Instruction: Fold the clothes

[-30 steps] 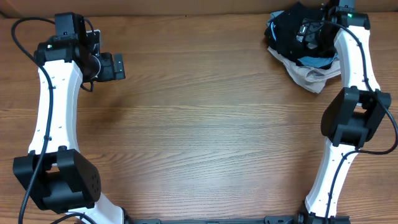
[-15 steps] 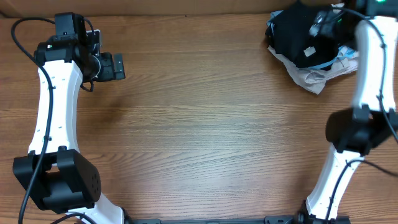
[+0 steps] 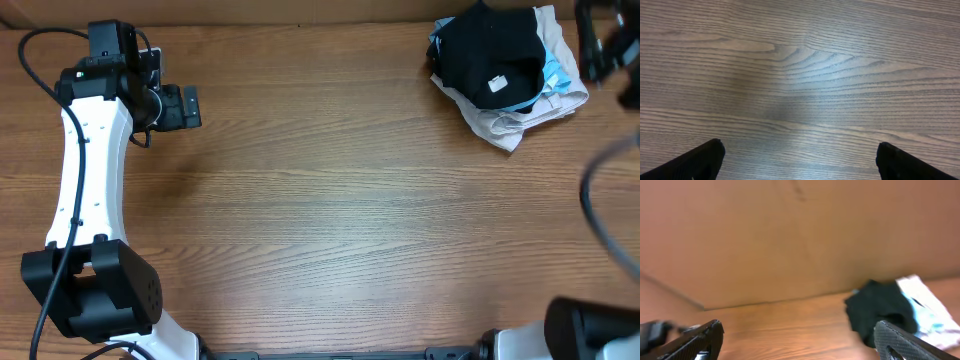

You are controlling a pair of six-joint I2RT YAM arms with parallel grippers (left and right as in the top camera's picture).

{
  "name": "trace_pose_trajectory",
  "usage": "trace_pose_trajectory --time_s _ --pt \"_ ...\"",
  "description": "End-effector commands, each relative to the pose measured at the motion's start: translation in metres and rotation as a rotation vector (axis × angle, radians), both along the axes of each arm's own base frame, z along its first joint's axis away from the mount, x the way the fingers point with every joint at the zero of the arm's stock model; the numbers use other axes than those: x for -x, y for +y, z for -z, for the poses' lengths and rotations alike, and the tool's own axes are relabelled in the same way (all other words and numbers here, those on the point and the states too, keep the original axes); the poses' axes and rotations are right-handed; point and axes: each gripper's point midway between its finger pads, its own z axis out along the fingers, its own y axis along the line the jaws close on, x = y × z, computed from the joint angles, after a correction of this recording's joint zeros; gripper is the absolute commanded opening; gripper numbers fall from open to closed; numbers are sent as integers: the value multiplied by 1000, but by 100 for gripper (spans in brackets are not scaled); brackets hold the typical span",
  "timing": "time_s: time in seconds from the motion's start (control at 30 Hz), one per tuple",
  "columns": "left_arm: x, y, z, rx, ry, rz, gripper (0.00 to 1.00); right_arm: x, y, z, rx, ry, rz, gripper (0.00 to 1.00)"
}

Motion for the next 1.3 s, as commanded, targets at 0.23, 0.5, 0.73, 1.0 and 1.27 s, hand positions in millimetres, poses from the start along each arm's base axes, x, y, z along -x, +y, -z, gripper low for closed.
trace_pose_trajectory --time_s 0.23,0.5,0.73,1.0,1.27 --pt "-1 0 3 -1 6 20 100 31 -8 1 33 6 73 100" --pt "-1 0 3 -1 6 20 100 51 -5 1 81 -5 89 100" --pt "-1 1 3 -2 6 19 100 62 -8 31 99 71 121 100" --pt "-1 0 3 -1 6 20 100 64 -3 102 82 -76 100 100" --pt "-1 0 3 -1 6 20 100 56 10 224 72 -276 26 100"
